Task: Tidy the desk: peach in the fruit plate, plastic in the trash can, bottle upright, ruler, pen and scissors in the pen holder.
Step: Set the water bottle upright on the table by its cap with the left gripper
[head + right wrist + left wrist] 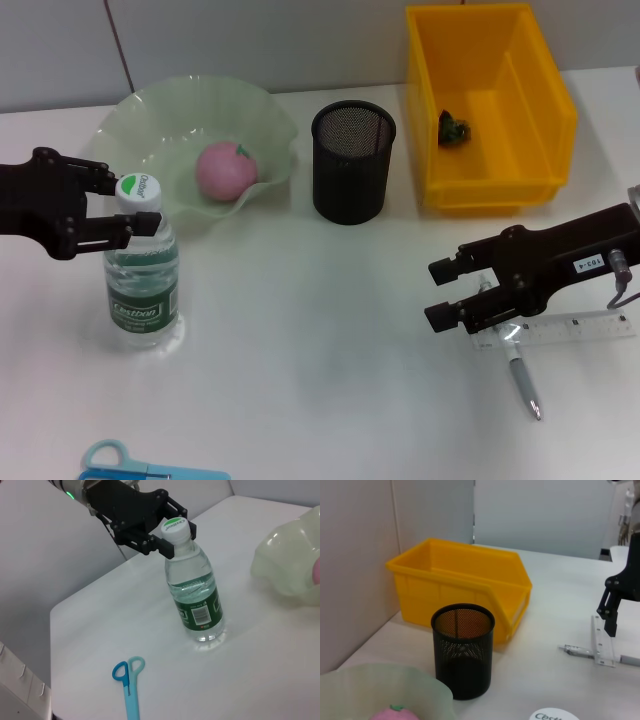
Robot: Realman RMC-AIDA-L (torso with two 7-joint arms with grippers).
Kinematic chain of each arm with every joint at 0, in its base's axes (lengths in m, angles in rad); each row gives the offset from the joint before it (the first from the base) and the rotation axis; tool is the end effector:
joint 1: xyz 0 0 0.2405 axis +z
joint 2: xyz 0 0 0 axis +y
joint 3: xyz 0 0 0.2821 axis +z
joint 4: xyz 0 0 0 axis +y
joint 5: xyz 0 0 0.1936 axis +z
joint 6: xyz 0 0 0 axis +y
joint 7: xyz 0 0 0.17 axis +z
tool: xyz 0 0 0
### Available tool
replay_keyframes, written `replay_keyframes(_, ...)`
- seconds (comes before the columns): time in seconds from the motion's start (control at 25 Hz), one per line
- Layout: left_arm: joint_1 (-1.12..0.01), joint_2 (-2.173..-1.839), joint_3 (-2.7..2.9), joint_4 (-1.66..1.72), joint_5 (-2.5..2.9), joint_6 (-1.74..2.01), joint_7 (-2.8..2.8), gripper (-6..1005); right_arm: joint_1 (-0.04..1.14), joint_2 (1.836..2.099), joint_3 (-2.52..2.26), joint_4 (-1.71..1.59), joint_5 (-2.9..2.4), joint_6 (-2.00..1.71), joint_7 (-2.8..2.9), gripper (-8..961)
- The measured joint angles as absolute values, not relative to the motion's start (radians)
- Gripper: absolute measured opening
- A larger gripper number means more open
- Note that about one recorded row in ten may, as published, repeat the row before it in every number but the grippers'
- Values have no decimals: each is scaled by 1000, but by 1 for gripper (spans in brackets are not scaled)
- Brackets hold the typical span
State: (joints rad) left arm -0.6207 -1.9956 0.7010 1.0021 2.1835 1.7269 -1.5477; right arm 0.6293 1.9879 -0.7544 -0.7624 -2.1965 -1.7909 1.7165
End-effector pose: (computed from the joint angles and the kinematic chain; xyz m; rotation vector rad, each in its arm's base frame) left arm -0.2348 0.3674 0.0347 -2.8459 -0.3301 -0.3245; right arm 0.2477 0.3336 -0.0058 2.9905 -0.8228 -0.4009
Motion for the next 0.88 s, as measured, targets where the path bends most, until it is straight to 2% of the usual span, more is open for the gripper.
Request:
replay_keyframes(0.28, -611, -1994, 663, 985, 2173, 1727, -1547, 437, 631, 1986, -753, -762, -2197, -1787, 1716, 800)
replay_keyframes(0.52, -572, -1979, 637, 962, 2076, 1722, -1546, 440, 631, 1981, -753, -760, -2197, -1781, 1716, 800)
replay_keyframes(0.88, -534, -1986, 522, 910, 1976, 1710, -1504, 444, 628, 1984, -748, -762, -2164, -1775, 1650, 800)
